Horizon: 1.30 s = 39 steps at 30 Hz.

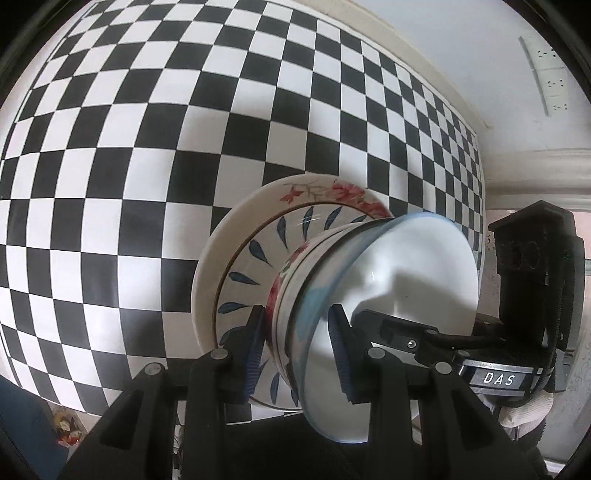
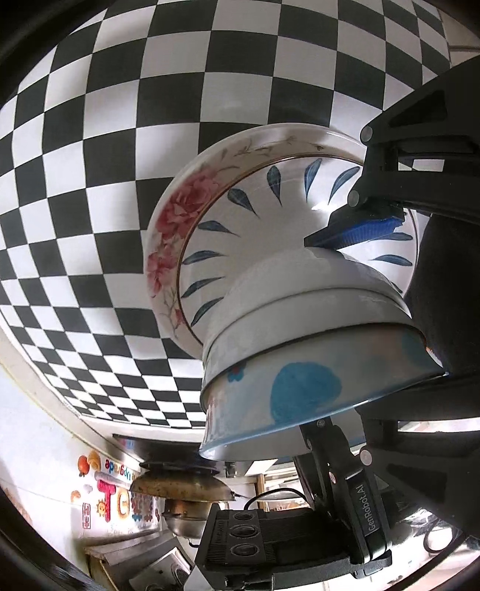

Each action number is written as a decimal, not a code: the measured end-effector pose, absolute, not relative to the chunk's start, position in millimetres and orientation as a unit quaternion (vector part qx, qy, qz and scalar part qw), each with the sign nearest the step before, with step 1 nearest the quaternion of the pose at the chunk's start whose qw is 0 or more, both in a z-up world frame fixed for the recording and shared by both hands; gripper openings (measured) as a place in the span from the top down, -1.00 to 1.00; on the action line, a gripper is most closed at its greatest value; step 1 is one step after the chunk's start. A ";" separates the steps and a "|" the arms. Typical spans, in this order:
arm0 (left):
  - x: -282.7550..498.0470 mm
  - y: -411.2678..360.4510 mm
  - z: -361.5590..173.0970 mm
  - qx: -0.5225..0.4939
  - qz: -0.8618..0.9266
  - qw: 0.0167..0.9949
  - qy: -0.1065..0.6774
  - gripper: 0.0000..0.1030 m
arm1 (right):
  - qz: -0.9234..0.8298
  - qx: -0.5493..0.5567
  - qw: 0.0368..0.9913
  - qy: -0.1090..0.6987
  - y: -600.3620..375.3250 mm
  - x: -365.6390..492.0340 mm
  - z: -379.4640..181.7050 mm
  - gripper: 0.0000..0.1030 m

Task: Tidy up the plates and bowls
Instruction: 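Carry the bowl stack over the plate stack and lower it with both grippers, then open both grippers and raise them away from the bowls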

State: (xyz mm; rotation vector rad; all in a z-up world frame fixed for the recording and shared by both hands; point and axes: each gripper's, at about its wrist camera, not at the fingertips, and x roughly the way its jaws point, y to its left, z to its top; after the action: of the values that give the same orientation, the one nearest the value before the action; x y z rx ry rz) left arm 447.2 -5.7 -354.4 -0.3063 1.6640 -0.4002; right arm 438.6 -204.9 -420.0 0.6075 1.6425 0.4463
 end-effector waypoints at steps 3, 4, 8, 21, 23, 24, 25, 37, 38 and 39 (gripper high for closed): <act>450.1 -12.8 -361.6 -0.132 -0.174 0.642 0.735 0.41 | 0.188 0.261 0.616 0.719 -204.3 439.7 -426.0 -0.01; 449.8 -13.5 -362.8 -0.130 -0.174 0.641 0.736 0.41 | 0.187 0.260 0.615 0.721 -203.6 440.8 -427.8 -0.01; 451.2 -17.1 -363.3 -0.130 -0.174 0.643 0.735 0.41 | 0.185 0.261 0.615 0.721 -209.0 440.1 -429.6 0.00; 444.6 -22.1 -352.2 -0.111 -0.168 0.661 0.722 0.40 | 0.176 0.258 0.612 0.727 -223.5 432.1 -429.6 0.01; 444.4 -22.4 -344.4 -0.094 -0.155 0.677 0.714 0.40 | 0.171 0.251 0.616 0.727 -225.7 430.3 -428.9 0.01; 444.2 -22.7 -341.2 -0.088 -0.152 0.683 0.709 0.40 | 0.170 0.250 0.617 0.727 -225.8 430.0 -427.5 0.01; 443.6 -23.3 -337.5 -0.077 -0.143 0.690 0.705 0.39 | 0.169 0.249 0.618 0.726 -227.1 429.8 -425.3 0.01; 410.3 -30.7 -293.3 -0.003 -0.112 0.767 0.632 0.29 | 0.111 0.117 0.728 0.667 -227.3 415.3 -337.7 0.00; 406.9 -30.5 -287.3 -0.001 -0.110 0.777 0.620 0.11 | 0.107 0.109 0.734 0.662 -225.9 412.4 -331.4 -0.05; 403.9 -30.3 -281.4 0.002 -0.106 0.787 0.607 -0.11 | 0.098 0.094 0.745 0.652 -225.4 406.2 -320.7 -0.10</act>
State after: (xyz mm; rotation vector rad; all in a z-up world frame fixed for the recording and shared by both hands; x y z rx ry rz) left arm 403.9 -30.3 -281.4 0.0038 1.3091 -0.2295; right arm 406.2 -225.4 -320.7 0.2066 1.4284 0.2152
